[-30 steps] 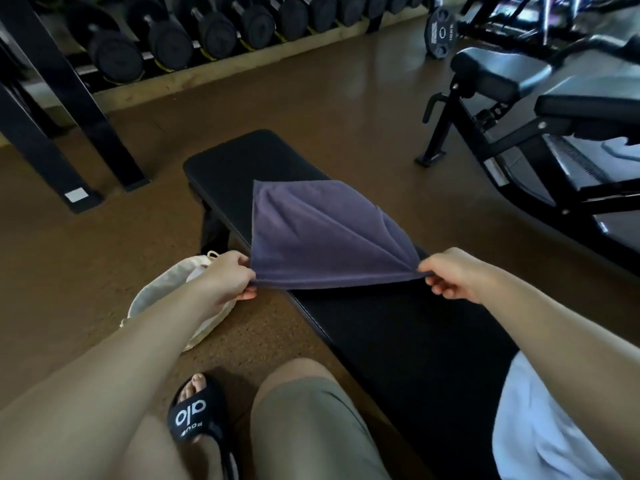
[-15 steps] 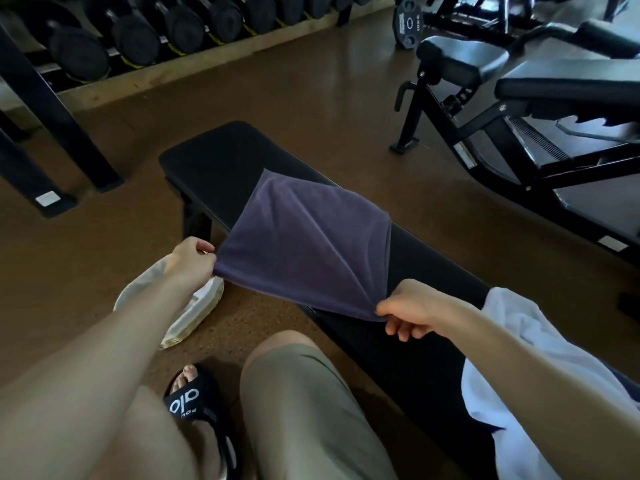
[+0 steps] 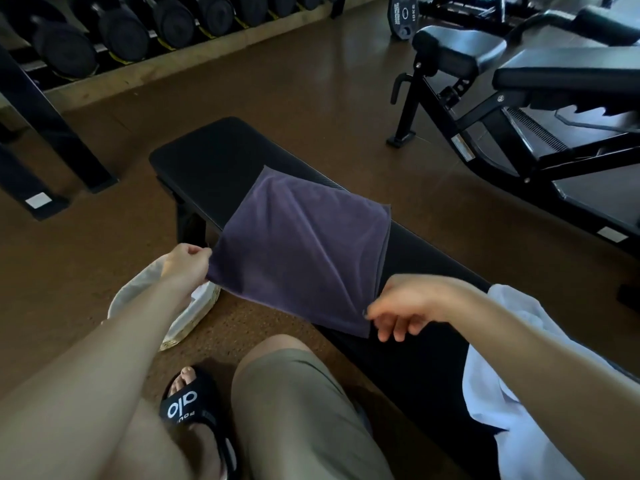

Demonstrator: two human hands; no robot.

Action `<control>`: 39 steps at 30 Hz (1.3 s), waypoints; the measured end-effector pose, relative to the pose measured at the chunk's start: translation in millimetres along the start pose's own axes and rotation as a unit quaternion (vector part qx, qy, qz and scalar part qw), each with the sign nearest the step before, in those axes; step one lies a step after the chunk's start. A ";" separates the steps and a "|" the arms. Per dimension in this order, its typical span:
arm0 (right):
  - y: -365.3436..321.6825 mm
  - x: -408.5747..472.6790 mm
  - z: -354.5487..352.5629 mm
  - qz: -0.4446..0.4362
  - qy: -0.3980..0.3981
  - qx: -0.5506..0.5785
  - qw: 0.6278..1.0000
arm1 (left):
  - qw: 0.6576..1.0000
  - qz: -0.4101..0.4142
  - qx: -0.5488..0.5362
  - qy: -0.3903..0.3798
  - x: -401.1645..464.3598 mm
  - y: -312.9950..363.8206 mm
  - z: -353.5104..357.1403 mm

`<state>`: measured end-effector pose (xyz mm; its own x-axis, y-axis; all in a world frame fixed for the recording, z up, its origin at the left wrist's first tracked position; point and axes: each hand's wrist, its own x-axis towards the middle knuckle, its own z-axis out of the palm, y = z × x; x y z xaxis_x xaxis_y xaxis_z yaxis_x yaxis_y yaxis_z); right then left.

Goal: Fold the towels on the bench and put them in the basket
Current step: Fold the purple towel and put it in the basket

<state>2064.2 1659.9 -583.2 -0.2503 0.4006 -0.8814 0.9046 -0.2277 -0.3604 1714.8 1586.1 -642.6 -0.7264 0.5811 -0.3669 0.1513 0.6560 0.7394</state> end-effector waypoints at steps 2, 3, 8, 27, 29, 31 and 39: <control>-2.4 6.3 -18.5 -0.036 0.115 0.061 0.991 | 0.995 -0.051 -0.054 -0.061 4.8 -3.0 0.8; -4.1 12.0 -28.4 -0.052 0.194 0.081 0.976 | 0.992 -0.063 -0.072 -0.078 6.3 -3.9 1.7; -18.2 41.2 -60.8 -0.075 0.411 0.112 0.901 | 0.995 -0.038 -0.074 -0.052 8.4 -2.7 5.4; -3.4 75.2 -92.7 -0.105 0.423 0.274 0.857 | 0.985 0.137 0.086 0.067 34.3 59.8 14.6; 2.9 71.2 -91.3 -0.107 0.425 0.257 0.861 | 0.969 0.140 0.196 0.059 27.3 70.1 22.1; 4.0 66.4 -85.0 -0.109 0.452 0.214 0.859 | 0.927 0.205 0.307 0.065 7.0 81.3 34.5; -20.9 56.4 25.0 -0.347 0.418 -0.226 0.809 | 0.821 0.384 0.395 -0.149 -73.6 69.1 109.8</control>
<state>2022.6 1665.1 -633.0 -0.6017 0.7959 0.0670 0.7275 0.5807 -0.3654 1852.3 1641.5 -626.5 -0.0342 0.9843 -0.1729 0.9611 0.0798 0.2643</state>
